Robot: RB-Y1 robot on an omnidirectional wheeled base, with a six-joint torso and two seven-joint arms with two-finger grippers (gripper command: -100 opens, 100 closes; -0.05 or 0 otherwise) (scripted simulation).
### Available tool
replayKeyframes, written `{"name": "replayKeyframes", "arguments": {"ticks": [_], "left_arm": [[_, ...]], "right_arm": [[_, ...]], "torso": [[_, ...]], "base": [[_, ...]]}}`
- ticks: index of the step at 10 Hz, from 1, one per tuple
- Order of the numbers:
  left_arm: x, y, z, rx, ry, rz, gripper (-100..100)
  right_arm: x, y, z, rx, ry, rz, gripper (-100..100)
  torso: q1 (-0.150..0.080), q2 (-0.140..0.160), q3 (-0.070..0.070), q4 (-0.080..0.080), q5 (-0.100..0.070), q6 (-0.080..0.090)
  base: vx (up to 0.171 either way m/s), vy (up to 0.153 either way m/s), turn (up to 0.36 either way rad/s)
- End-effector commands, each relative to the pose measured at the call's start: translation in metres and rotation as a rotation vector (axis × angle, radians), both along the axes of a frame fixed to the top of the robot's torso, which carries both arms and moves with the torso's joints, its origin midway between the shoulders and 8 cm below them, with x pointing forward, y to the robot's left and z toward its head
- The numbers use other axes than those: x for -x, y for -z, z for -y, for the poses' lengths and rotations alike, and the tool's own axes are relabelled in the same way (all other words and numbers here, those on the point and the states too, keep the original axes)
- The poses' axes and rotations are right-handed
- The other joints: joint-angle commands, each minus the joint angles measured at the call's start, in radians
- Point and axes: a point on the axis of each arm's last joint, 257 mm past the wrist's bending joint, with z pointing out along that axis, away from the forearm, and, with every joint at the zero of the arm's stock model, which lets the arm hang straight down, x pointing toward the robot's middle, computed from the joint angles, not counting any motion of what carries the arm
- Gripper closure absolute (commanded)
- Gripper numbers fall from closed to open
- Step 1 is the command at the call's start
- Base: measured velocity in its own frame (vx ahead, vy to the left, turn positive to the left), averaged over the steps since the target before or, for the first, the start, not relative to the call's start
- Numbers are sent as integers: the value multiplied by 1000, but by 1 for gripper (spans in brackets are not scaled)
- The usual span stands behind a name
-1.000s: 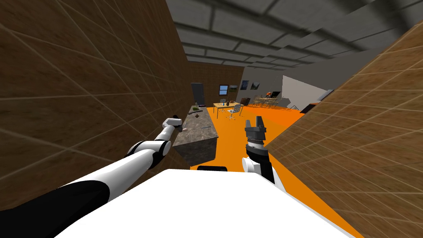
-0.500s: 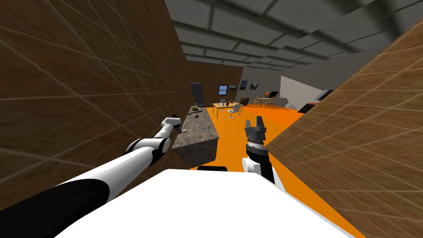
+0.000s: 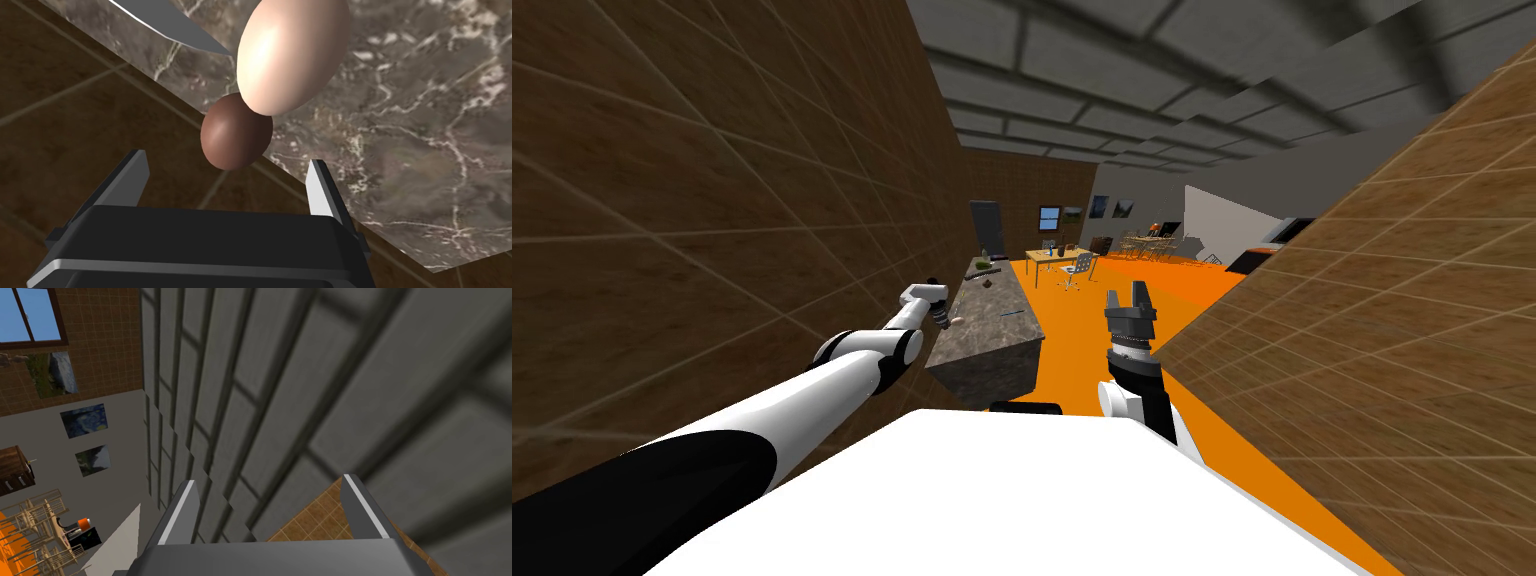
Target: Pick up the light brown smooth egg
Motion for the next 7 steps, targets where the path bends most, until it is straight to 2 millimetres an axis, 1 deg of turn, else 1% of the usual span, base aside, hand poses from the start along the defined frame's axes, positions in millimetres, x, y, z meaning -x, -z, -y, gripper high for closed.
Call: {"name": "replayKeyframes", "arguments": {"ticks": [1, 3, 4, 5, 6, 7], "left_arm": [[13, 6, 1, 23, -35, -40, -100], [22, 12, 3, 40, -54, -70, -100], [18, 11, 2, 34, -47, -59, -100], [19, 11, 2, 36, -49, -62, 0], [22, 23, 2, 35, -45, -62, -100], [24, 30, 2, 35, -43, -62, -100]], "right_arm": [[0, 0, 0, 0, 0, 0, 0], [0, 0, 0, 0, 0, 0, 0], [0, 0, 0, 0, 0, 0, 0], [0, 0, 0, 0, 0, 0, 0], [0, 0, 0, 0, 0, 0, 0], [0, 0, 0, 0, 0, 0, 0]], "torso": [[0, 0, 0, 0, 0, 0], [-1, 3, 1, 0, 0, 0], [-1, 4, 2, 1, 0, 0], [-2, 4, 2, 1, 0, 0], [-2, 4, 2, 1, 0, 0], [-2, 4, 2, 1, 0, 0]], "base": [[70, 40, -42], [-8, 7, -22], [0, 0, 0], [0, 0, 0], [6, -7, 23], [9, -12, 36]]}}
